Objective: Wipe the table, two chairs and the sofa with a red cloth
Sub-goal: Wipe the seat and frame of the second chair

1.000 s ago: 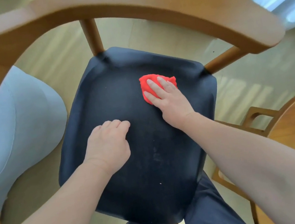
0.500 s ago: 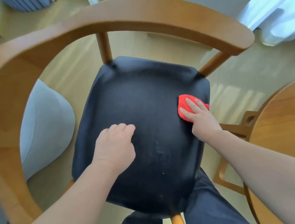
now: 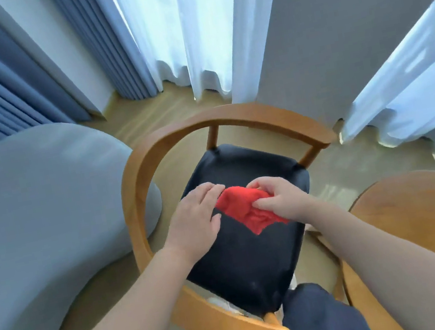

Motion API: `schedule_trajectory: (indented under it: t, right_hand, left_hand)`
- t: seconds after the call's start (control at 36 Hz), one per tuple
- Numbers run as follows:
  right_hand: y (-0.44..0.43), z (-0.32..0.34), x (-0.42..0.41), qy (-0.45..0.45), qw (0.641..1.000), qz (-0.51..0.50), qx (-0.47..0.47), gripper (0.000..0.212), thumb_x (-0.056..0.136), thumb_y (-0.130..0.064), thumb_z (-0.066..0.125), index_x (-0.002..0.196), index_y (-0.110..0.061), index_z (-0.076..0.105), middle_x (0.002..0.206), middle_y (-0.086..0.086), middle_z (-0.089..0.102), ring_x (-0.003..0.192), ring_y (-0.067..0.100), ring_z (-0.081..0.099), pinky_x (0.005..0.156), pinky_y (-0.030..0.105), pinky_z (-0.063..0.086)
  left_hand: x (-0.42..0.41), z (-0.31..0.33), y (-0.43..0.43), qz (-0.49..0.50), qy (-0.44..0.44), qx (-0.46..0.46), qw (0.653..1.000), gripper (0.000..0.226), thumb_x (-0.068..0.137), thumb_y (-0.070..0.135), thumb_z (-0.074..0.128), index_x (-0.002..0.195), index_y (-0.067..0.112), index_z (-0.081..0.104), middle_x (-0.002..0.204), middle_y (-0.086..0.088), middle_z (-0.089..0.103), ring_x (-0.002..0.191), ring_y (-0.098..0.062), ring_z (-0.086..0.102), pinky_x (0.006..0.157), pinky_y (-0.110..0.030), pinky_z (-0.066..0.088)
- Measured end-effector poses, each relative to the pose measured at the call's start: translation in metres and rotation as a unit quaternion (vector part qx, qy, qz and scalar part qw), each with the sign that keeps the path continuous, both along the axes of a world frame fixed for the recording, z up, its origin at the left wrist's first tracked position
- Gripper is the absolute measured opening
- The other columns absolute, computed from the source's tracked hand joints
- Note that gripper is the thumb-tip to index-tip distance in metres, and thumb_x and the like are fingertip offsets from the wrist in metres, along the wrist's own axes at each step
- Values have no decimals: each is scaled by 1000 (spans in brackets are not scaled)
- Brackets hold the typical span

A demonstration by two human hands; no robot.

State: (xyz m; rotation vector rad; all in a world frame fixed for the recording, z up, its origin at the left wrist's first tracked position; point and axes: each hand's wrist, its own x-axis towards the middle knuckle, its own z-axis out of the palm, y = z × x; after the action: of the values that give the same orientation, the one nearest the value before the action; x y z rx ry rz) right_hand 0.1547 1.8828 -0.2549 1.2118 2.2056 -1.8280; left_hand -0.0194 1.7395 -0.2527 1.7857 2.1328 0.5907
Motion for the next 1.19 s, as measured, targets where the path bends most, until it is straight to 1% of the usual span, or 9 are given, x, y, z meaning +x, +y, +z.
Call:
schedule_trajectory:
  t: [0.19,0.31,0.47,0.61,0.75,0.83,0.94,1.03,1.19]
  right_hand:
    - [-2,72,-19,51,980,108,-157,20,92,-3,55,103,-14,67,94,8,71,86,22,68,77,36,56]
    - [-5,88,-19,55,968,144,-197,22,97,-11,50,103,-14,71,99,11,72,93,25,68,85,39,55]
    - [-20,95,-8,93,965,191,-152,28,98,-36,45,112,-30,69,116,2,69,111,19,63,105,43,44]
    - [-33,101,13,126,933,319,-105,33,90,-37,66,122,-33,60,115,-5,67,108,10,63,93,31,53]
    - [-53,89,20,100,940,324,42,46,76,-39,76,117,-36,56,104,-16,65,98,3,62,86,26,55]
    - [-65,77,20,79,937,326,97,27,83,-18,57,107,-29,61,93,-8,67,85,9,64,75,35,58]
    - [-79,58,25,63,946,309,80,38,87,-11,44,114,-31,62,102,-11,66,95,8,60,78,28,53]
    - [-92,37,34,42,949,307,61,41,89,-9,43,119,-31,60,110,-12,64,103,9,57,82,23,45]
    - [-121,-21,60,-31,960,275,45,31,91,-10,46,114,-24,62,106,-7,65,99,11,58,78,21,41]
  left_hand:
    - [0,68,-23,-2,-56,-41,998,51,92,21,59,139,29,41,135,14,48,120,-5,47,102,-22,39]
    - [21,84,-37,53,-120,-30,991,46,93,24,59,136,29,46,123,14,49,111,2,45,98,-9,33]
    - [60,91,-52,165,-108,27,980,16,96,26,54,104,18,65,85,18,50,82,-1,49,77,-16,37]
    - [85,92,-68,239,-88,-6,967,28,100,34,41,85,18,58,81,5,53,77,-11,52,72,-33,44]
    - [106,92,-83,296,-121,-34,947,32,101,37,37,79,17,51,70,6,54,68,-10,53,64,-34,43]
    - [116,89,-94,309,-127,-50,941,30,101,38,38,82,17,50,69,7,55,67,-8,52,60,-29,38]
    - [125,75,-113,321,-186,-79,925,15,98,37,47,104,25,51,88,11,60,83,-6,56,68,-20,40]
    - [133,56,-131,313,-260,-111,907,30,92,32,58,118,33,44,101,9,61,93,-7,59,81,-28,50]
    - [154,4,-161,313,-342,-164,871,40,89,23,63,123,35,45,110,3,60,95,-14,62,82,-36,55]
